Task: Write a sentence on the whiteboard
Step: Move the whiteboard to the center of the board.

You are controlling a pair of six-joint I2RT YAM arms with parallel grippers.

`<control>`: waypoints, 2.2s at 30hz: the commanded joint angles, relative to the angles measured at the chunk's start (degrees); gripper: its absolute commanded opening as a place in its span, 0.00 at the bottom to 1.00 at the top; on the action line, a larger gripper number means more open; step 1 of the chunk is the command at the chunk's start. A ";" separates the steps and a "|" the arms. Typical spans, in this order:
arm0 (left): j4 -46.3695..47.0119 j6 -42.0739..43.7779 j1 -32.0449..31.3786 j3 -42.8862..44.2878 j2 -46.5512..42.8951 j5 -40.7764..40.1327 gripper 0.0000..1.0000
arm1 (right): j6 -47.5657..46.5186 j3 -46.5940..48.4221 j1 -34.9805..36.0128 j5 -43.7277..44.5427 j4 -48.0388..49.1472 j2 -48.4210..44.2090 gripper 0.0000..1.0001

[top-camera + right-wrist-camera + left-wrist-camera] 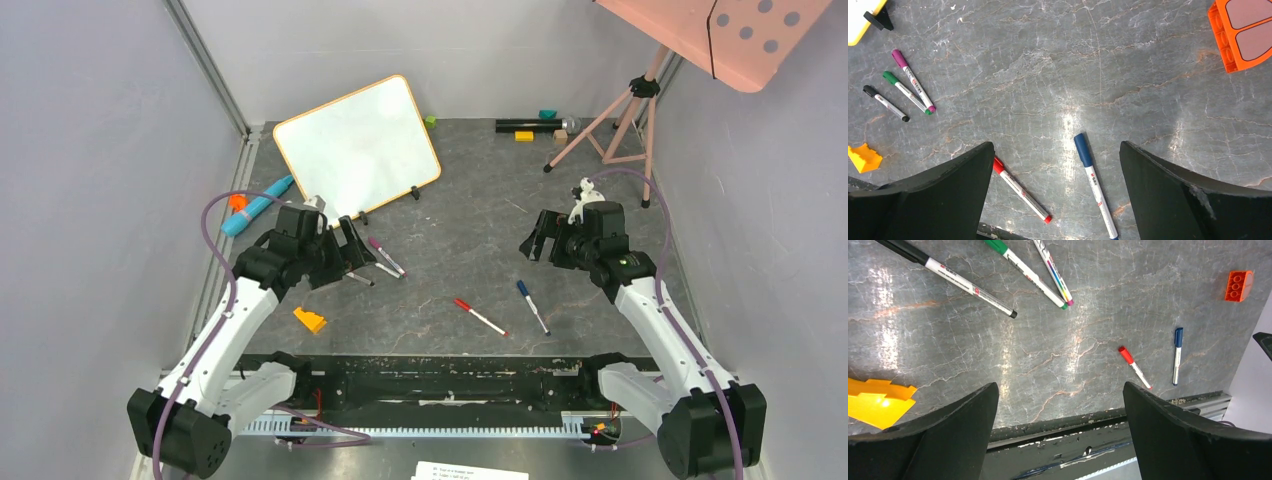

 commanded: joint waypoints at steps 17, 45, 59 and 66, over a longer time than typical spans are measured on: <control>0.99 -16.36 0.77 1.67 6.54 -18.69 0.85 | -3.65 -1.39 6.11 -2.91 4.86 -0.05 0.90; 10.48 -21.91 2.15 2.07 24.75 -28.16 0.60 | -13.25 11.04 20.06 1.01 6.32 12.53 0.86; 13.17 -20.20 7.16 1.24 30.25 -29.55 0.56 | -12.28 9.72 20.14 1.97 6.20 11.35 0.87; 14.13 -21.43 7.72 0.81 34.36 -26.68 0.51 | -11.77 10.00 20.16 2.48 5.65 10.96 0.87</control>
